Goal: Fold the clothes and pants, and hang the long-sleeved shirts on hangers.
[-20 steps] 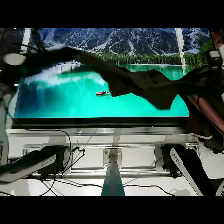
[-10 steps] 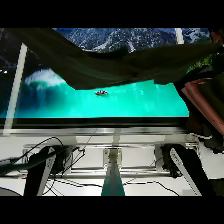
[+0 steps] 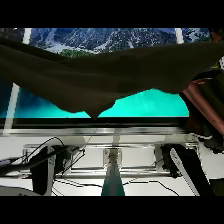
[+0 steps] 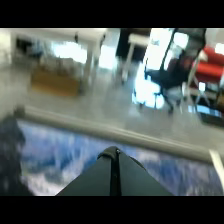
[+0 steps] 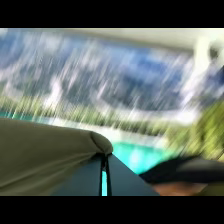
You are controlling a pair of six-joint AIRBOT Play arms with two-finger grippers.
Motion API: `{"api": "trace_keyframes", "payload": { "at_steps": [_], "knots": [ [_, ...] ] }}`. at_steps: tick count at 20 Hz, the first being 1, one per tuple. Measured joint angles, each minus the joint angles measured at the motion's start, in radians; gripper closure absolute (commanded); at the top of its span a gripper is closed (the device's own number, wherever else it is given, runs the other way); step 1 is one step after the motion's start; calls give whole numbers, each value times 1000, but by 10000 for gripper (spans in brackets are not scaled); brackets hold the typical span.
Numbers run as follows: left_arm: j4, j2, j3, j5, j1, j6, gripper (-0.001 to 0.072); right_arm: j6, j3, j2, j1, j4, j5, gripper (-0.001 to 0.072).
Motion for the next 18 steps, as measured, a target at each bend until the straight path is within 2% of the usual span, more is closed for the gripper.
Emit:
{"api": "trace_keyframes", "payload": {
  "at_steps": [3,6,11,12,13,14,15,16,17,18],
  "knots": [
    [28,-160,-18,-97,-61,-2,698,0,-107,-60,0,68,97,703],
    [40,-335,-26,-137,-188,42,699,0,-245,-128,0,106,122,702],
    [43,-587,-30,12,-420,73,693,8,-454,-211,0,134,-51,701],
    [42,-623,-30,47,-457,73,597,21,-483,-222,0,137,-100,701],
    [40,-653,-30,79,-489,73,269,35,-505,-232,0,139,-141,701],
    [40,-680,-30,108,-516,73,21,48,-520,-239,0,142,-176,701],
    [40,-701,-30,127,-536,72,93,58,-531,-245,0,143,-212,701],
    [41,-715,-30,136,-546,66,215,64,-539,-249,0,143,-235,701],
    [45,-726,-30,131,-548,66,412,70,-544,-252,0,146,-255,701],
    [53,-731,-30,109,-540,66,640,74,-549,-254,0,146,-270,701]
  ]
}}
